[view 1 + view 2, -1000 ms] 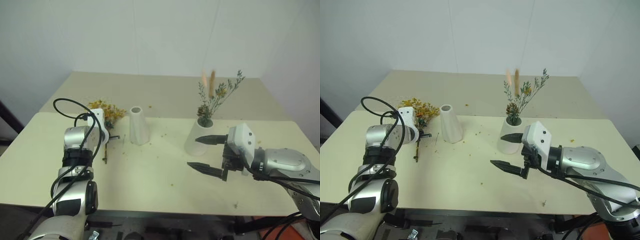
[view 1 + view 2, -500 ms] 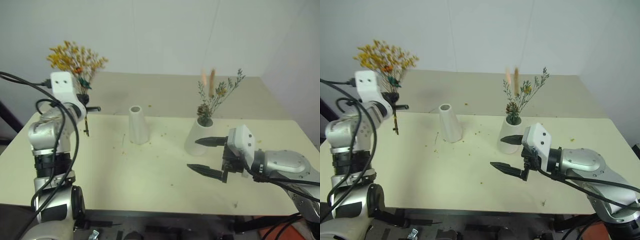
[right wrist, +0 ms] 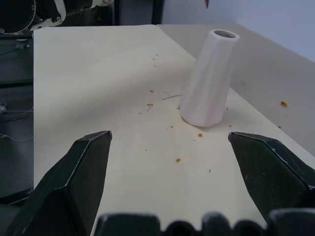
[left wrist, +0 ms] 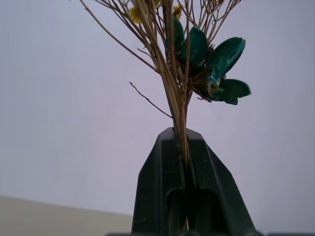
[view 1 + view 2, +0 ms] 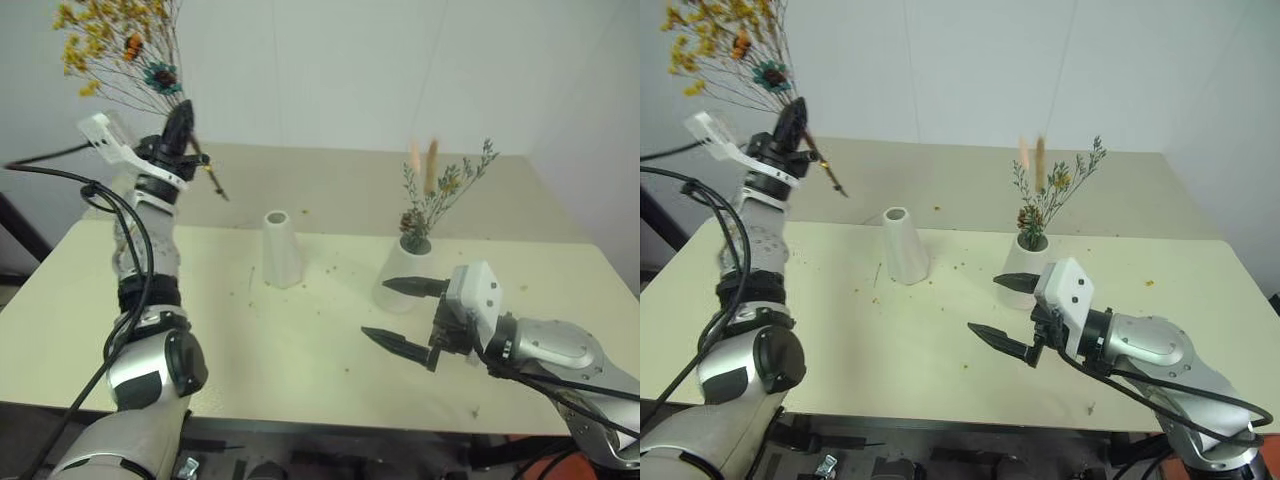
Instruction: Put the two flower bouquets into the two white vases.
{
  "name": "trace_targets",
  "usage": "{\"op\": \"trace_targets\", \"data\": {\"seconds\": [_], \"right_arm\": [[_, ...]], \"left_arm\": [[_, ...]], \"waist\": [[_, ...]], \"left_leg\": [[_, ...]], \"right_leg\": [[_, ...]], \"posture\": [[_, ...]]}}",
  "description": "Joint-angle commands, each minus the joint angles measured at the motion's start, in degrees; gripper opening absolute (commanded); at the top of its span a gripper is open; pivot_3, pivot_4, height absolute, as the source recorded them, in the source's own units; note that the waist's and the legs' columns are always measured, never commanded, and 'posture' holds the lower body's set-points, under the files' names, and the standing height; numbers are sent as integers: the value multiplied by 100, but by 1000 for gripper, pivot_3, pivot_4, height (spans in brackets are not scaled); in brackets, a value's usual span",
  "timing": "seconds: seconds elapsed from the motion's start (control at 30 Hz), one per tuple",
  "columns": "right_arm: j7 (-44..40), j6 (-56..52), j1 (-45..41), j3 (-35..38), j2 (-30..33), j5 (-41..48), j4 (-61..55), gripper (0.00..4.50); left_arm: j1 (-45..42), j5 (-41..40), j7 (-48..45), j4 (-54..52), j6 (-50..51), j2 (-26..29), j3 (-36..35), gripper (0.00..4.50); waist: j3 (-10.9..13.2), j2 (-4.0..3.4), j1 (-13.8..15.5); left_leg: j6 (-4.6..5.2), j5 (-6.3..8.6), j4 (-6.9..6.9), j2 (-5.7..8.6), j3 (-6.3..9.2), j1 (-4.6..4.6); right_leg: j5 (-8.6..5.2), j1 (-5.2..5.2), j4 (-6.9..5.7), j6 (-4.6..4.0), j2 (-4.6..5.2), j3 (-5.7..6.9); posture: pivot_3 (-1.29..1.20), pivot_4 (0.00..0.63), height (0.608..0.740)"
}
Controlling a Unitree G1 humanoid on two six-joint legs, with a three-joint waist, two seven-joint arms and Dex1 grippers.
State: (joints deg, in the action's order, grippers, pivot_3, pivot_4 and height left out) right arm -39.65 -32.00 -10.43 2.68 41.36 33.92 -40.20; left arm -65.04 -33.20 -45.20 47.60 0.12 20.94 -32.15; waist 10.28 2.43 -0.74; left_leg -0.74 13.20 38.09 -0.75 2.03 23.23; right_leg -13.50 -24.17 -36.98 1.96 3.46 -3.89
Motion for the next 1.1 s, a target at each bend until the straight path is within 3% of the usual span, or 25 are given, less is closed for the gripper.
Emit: {"op": "trace_targets", "data": {"seconds": [0.03, 0.33, 0.57, 1.1], "right_arm": [[216, 226, 118, 93, -104, -197, -313, 4500], [767, 344, 580, -138, -479, -800, -588, 4500], [944, 325, 769, -218, -641, -1005, -760, 4500], [827, 379, 683, -232, -656, -1200, -596, 4500]], "left_arm": [[-583, -460, -921, 743, -187, 115, -260, 28], [-1373, -405, -1652, 2109, -21, 284, -283, 28], [-1276, 20, -1961, 2225, -65, 135, 103, 28], [-827, 235, -2028, 2107, -202, 133, 157, 28]], "waist": [[0, 0, -50], [-1, 0, -103], [-1, 0, -110], [-1, 0, -156]], "left_leg": [[0, 0, 0, 0, 0, -1], [1, 0, 1, 0, 3, -6], [1, 0, 2, 0, 4, -6], [1, 0, 2, -1, 5, -9]], "right_leg": [[0, 0, -1, 0, 0, 0], [-1, 4, -6, 2, -3, -1], [-1, 3, -8, 2, -4, -1], [-1, 2, -12, 1, -4, -1]], "posture": [[0, 150, 740], [0, 150, 740], [0, 150, 740], [0, 150, 740]]}}
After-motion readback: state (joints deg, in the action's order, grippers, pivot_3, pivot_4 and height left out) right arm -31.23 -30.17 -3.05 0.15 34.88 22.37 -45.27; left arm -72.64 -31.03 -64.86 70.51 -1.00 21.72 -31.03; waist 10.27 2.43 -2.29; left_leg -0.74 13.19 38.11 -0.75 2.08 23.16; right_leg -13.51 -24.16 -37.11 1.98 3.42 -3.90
